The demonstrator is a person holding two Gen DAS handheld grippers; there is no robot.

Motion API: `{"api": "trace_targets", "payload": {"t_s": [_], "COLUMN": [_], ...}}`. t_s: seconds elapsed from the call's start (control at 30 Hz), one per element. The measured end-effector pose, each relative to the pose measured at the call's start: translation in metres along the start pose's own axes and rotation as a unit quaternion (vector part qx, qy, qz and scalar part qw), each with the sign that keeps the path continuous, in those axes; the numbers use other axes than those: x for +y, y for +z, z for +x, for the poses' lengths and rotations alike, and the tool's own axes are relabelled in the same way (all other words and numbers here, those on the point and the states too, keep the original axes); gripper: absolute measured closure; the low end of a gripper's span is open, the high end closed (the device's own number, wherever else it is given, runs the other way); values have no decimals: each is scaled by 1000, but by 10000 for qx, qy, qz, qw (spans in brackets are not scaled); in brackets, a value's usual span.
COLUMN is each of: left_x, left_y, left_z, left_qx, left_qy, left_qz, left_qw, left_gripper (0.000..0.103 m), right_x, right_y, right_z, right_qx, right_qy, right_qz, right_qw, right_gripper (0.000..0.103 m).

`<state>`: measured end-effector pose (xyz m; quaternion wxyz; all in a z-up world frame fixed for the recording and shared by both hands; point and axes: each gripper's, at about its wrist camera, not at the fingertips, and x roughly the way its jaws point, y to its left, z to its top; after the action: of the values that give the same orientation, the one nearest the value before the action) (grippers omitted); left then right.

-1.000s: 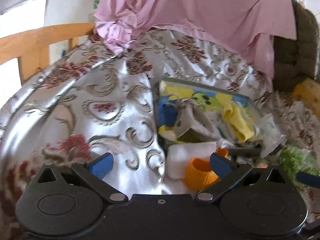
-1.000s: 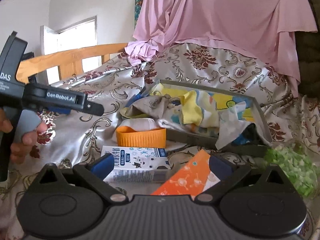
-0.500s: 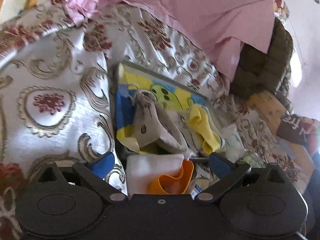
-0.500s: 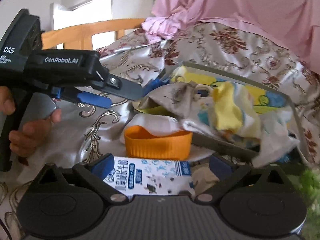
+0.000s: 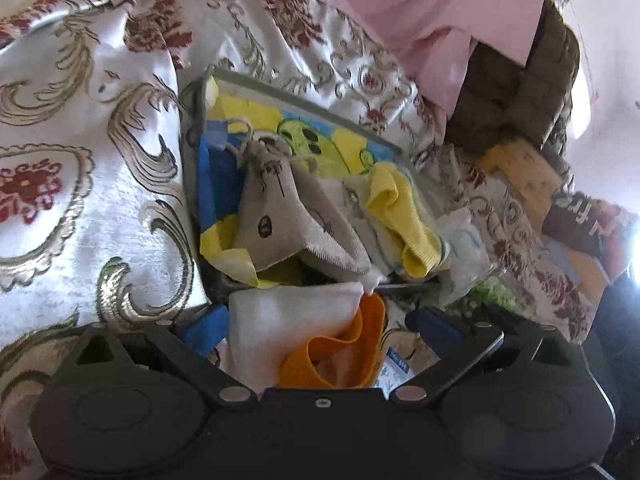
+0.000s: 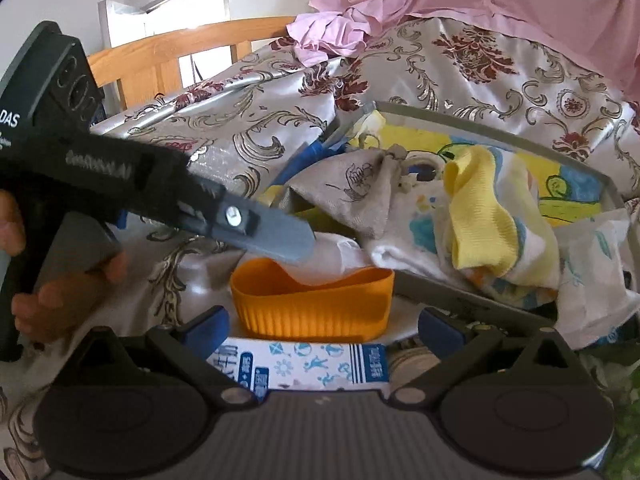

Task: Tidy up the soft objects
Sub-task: 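Grasp the orange silicone cup with the right gripper while the left grasps the white cloth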

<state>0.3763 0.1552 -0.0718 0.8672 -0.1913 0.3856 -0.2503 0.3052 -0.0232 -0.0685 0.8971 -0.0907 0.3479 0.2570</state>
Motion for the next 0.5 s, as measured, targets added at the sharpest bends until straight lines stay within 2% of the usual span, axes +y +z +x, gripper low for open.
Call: {"api": "trace_targets", "payload": {"t_s": [0.1, 0.23, 0.4, 0.5], "left_x": [-3, 2, 6, 5], "left_y": [6, 15, 18, 18], "left_z": [11, 21, 26, 31], "left_qx": [225, 381, 569, 689], "left_qy": [124, 30, 60, 275], "left_qz": [42, -144, -213, -145], "left_qw": [9997, 9992, 9981, 9971], "left_gripper": [1, 3, 13, 26], "right_x": [2, 5, 6, 1], "right_y": [5, 11, 16, 16], "right_z": [8, 18, 33, 38], "right_qx": [112, 293, 470, 556], "right_qy": [-14, 60, 108, 137], "right_qz": [-86, -83, -52, 167], "right_qw": [9999, 9995, 9988, 9982], "right_gripper": [0, 0, 1, 8]}}
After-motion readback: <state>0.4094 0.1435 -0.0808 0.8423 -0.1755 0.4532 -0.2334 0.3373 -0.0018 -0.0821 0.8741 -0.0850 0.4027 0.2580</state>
